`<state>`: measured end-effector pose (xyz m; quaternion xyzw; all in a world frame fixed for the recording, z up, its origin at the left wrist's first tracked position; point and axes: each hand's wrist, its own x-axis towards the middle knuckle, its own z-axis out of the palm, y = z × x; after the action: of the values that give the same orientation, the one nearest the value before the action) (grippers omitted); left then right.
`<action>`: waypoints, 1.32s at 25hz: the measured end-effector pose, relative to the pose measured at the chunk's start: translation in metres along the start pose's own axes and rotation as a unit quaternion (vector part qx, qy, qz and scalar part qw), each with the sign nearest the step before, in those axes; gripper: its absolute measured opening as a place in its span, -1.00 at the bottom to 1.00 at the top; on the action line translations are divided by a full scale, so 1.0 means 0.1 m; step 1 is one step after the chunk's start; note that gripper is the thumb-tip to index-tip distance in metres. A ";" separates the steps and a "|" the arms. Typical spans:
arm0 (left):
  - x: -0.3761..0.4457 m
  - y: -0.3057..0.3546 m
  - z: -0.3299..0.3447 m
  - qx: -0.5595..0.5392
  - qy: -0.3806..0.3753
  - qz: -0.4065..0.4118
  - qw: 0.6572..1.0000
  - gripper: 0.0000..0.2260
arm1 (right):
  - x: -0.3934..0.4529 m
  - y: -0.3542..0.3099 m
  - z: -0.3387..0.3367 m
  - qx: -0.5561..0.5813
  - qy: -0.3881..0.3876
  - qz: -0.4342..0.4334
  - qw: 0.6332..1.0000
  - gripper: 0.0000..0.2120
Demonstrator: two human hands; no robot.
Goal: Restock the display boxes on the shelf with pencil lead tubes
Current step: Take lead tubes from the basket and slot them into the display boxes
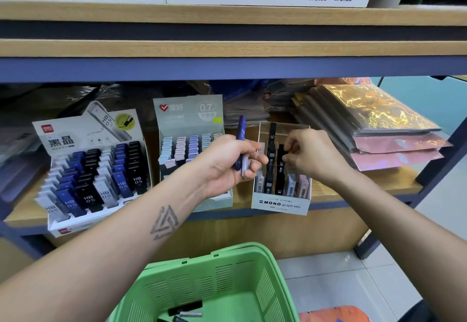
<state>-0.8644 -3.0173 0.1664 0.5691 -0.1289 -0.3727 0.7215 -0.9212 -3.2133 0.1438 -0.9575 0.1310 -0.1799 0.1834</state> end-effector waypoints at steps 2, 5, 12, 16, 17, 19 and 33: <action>0.01 -0.02 -0.01 0.003 0.002 -0.005 1.000 -0.84 | 0.01 0.01 0.00 -0.005 -0.011 0.003 1.000 -0.83; 0.01 -0.04 -0.03 -0.001 -0.003 -0.022 1.000 -0.73 | 0.01 -0.01 -0.08 -0.013 -0.014 -0.002 1.000 -0.81; -0.07 -0.06 -0.06 0.000 -0.078 -0.029 0.997 -0.69 | -0.13 -0.43 -0.24 0.275 -0.079 -0.030 0.958 -0.90; -0.10 -0.08 -0.07 -0.025 -0.098 -0.026 0.995 -0.69 | -0.19 -0.55 -0.15 0.335 -0.181 -0.024 0.924 -0.92; -0.10 -0.08 -0.09 -0.026 -0.098 -0.029 0.994 -0.70 | -0.17 -0.54 -0.13 0.361 -0.179 -0.007 0.915 -0.91; -0.11 -0.05 -0.13 -0.020 -0.100 -0.042 0.994 -0.69 | -0.12 -0.50 -0.13 0.428 -0.162 0.041 0.888 -0.89; -0.06 -0.03 -0.26 0.156 0.080 0.085 0.981 -0.88 | -0.16 -0.32 -0.19 0.423 -0.158 0.038 0.891 -0.75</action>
<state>-0.8542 -2.9944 0.1574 0.6899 -0.1749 -0.2386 0.6607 -0.9373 -3.1854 0.1677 -0.7993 0.0476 -0.0575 0.5963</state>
